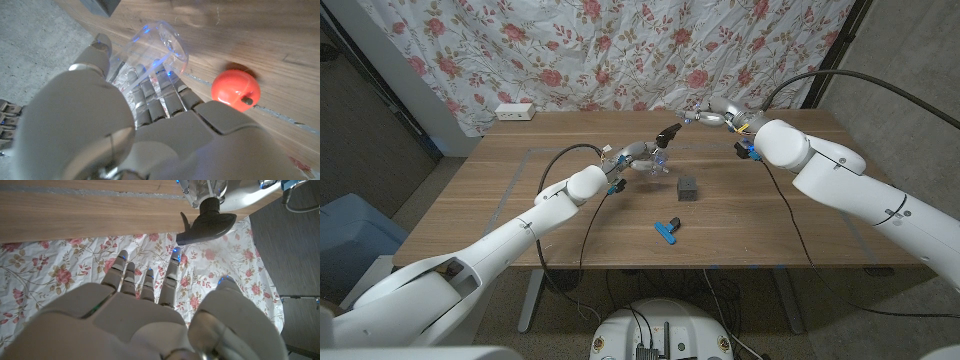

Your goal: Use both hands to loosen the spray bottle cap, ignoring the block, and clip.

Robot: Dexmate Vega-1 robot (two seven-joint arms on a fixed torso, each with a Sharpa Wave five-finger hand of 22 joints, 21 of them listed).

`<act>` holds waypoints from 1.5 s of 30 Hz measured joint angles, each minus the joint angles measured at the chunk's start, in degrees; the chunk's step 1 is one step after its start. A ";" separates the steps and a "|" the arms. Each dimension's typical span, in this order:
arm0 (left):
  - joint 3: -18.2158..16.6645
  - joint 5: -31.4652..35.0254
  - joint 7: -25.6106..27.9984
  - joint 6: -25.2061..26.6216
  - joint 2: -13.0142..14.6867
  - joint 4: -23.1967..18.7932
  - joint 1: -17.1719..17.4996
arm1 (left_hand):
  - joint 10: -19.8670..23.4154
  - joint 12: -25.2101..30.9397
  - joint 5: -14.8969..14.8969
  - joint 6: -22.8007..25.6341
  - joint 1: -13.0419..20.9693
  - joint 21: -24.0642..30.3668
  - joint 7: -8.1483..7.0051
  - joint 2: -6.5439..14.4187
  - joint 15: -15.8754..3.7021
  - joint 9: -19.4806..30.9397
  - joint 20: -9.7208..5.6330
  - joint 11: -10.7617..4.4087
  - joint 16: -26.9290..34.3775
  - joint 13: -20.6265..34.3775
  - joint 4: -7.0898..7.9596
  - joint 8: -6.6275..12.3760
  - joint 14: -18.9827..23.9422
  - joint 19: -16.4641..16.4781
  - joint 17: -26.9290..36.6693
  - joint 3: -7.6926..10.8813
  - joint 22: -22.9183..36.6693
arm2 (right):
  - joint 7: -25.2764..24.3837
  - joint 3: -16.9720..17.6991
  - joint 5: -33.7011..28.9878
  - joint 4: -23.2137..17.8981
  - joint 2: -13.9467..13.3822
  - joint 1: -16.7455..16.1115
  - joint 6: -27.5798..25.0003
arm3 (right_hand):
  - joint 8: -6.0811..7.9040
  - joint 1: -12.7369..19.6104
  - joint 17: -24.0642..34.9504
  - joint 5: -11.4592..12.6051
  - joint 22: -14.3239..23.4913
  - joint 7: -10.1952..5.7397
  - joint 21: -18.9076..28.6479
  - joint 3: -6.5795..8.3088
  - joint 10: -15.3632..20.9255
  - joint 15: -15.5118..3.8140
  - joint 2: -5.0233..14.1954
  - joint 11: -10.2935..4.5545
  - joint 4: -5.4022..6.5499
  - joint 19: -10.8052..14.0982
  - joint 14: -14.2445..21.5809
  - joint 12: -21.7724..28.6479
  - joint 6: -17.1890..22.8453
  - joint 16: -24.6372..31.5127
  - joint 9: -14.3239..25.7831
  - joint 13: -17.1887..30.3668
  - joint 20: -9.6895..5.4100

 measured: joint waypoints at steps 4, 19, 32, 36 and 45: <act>0.08 0.00 0.03 0.03 -0.06 0.04 -0.07 | 0.00 0.00 0.00 0.00 0.00 0.00 0.00 0.00 0.00 0.00 0.00 0.00 0.00 0.00 0.00 0.00 0.00 0.00 0.00 0.00 0.00 | 0.54 -0.45 0.00 0.35 0.12 0.49 -0.05 | 0.00 -0.62 0.00 0.00 0.00 0.37 0.00 -0.08 -0.62 0.30 -0.41 0.17 0.08 -0.41 -0.30 -0.21 -0.37 -0.17 0.00 0.00 -0.41; 0.20 0.08 0.17 0.24 -0.09 -0.08 -0.12 | 0.22 -0.04 0.00 0.19 -0.01 0.00 -0.18 -0.01 -0.22 0.01 0.00 -0.22 -0.01 -0.01 0.15 0.23 0.44 0.00 -0.27 -0.15 0.00 | 2.08 -1.80 0.25 1.38 0.56 1.70 -0.20 | -0.45 -2.63 0.01 0.00 0.00 -0.25 0.00 -0.47 -0.62 0.70 0.24 0.17 0.47 -0.71 -0.71 -0.21 0.90 -0.62 0.01 0.00 -0.10; 0.25 0.11 0.17 0.28 0.09 -0.58 0.13 | 0.40 -0.04 0.00 0.19 -0.41 0.00 -0.17 -0.41 -0.32 0.01 0.00 -0.40 -0.01 -0.01 0.15 0.22 0.52 0.00 -0.26 -0.15 0.00 | 2.54 -2.71 0.36 2.28 1.32 2.30 -0.23 | -0.45 -3.22 0.01 0.01 0.00 -0.35 0.00 -0.62 -0.61 0.70 0.82 0.17 0.63 -1.12 -0.71 -0.21 1.00 -0.62 0.01 0.01 -0.52; 0.25 0.11 0.17 0.33 0.15 -0.72 0.19 | 0.41 -0.04 0.00 0.20 -0.56 0.00 -0.17 -0.56 -0.32 0.01 0.00 -0.40 -0.01 0.25 0.15 0.21 0.53 0.00 -0.11 -0.15 0.00 | 2.74 -3.13 0.36 2.54 1.53 2.71 -0.21 | -0.45 -3.86 0.01 0.01 0.00 -0.35 0.00 -0.66 -0.61 0.70 0.26 0.17 0.59 -1.13 -0.71 -0.21 0.99 -0.62 0.02 0.01 -0.51; 0.29 0.17 -0.07 0.36 0.27 -0.93 0.29 | 0.42 -0.24 0.00 0.20 -0.87 0.00 -0.17 -0.87 -0.32 -0.27 0.00 -0.41 -0.39 0.25 0.16 0.43 0.53 0.00 -0.27 -0.15 0.00 | 3.85 -4.39 -0.28 2.82 2.05 3.95 -0.45 | -1.72 -5.64 0.01 0.01 0.00 1.33 0.01 -1.74 -1.34 0.70 -0.01 0.89 0.91 -1.44 -0.71 -0.21 -0.68 -0.62 -0.27 0.01 -0.20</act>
